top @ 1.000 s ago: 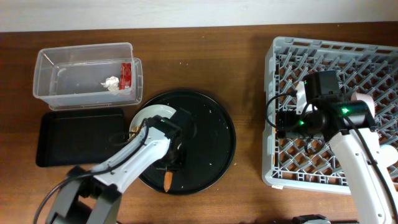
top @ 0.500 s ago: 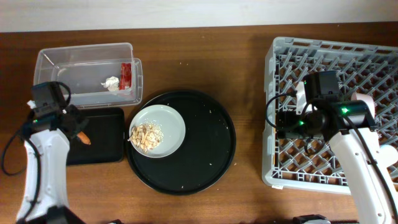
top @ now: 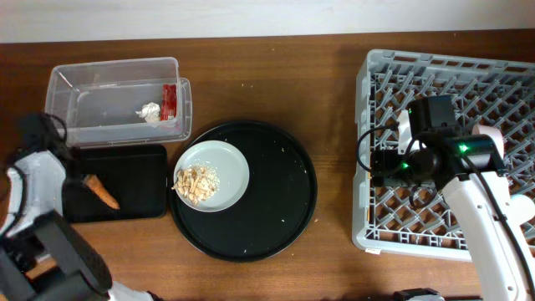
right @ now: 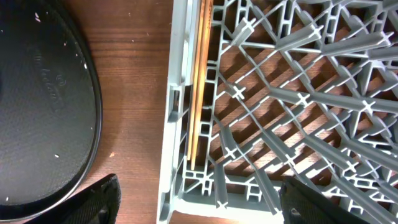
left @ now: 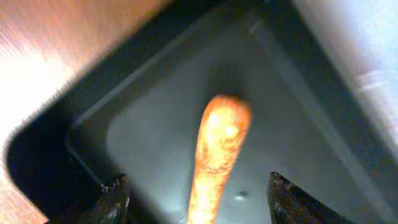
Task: Sort waste into correct bins and load items into the dishwasher rack
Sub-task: 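Grasp the rim of the white plate with the left gripper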
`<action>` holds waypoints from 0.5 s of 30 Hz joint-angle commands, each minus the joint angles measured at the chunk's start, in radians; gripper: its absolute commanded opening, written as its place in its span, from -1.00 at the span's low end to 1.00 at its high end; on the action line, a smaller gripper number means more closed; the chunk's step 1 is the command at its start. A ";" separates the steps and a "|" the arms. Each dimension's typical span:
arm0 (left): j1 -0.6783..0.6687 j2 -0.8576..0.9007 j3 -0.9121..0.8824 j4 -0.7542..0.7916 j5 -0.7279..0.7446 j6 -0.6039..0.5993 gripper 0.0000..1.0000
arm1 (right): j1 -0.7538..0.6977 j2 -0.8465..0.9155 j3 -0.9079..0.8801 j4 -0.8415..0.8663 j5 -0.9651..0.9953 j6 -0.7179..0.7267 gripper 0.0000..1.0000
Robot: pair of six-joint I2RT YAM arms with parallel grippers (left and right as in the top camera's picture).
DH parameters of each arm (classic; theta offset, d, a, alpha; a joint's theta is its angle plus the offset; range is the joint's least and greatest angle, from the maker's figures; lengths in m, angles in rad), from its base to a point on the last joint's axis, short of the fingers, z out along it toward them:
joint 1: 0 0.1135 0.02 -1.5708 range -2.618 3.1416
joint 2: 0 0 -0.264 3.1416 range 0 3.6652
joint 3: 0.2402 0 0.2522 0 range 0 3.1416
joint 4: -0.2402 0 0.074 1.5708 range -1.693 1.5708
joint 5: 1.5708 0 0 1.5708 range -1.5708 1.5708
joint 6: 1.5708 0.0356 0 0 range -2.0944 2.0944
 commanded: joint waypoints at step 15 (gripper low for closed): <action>-0.972 0.169 0.056 0.041 0.209 0.156 0.25 | -0.001 -0.001 0.011 -0.008 -0.005 -0.007 0.63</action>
